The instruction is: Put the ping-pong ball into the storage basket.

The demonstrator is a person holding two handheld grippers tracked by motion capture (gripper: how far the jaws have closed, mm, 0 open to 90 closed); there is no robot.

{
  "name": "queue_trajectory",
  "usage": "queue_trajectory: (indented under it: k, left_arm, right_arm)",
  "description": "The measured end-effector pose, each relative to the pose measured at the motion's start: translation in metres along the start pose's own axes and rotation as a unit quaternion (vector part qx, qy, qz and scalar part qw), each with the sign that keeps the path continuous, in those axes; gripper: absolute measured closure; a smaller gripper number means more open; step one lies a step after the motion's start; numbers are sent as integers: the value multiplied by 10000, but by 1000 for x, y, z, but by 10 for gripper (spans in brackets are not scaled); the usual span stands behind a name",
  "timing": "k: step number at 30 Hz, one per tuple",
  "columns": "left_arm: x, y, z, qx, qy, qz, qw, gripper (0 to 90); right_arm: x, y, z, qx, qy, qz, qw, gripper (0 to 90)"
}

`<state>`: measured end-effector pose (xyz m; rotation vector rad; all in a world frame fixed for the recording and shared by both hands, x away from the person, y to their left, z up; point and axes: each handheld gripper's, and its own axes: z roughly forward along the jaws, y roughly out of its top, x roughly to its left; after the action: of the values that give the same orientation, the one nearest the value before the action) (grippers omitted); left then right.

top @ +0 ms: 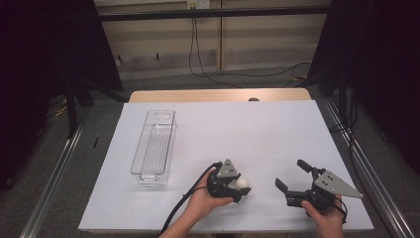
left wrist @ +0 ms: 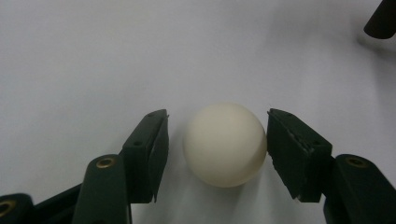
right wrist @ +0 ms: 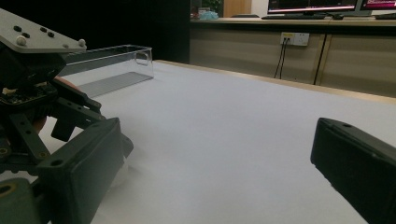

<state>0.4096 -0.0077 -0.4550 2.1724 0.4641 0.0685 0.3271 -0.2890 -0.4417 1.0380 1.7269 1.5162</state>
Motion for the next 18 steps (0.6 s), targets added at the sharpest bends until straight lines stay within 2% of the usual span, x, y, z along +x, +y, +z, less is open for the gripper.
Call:
queue_trajectory:
  k: [6, 10, 12, 18]
  left_arm:
    - [1, 0, 1, 71, -32, -5, 10000, 417]
    - [0, 1, 2, 145, 27, 44, 9999, 437]
    - [-1, 1, 3, 158, 42, -15, 9999, 442]
    - [0, 1, 2, 236, 32, -18, 9997, 461]
  right_arm:
    - [0, 0, 0, 16, 22, -5, 10000, 20]
    - [0, 0, 0, 13, 9, 15, 10000, 20]
    - [0, 0, 0, 4, 24, -11, 10000, 20]
    - [0, 0, 0, 2, 7, 0, 10000, 20]
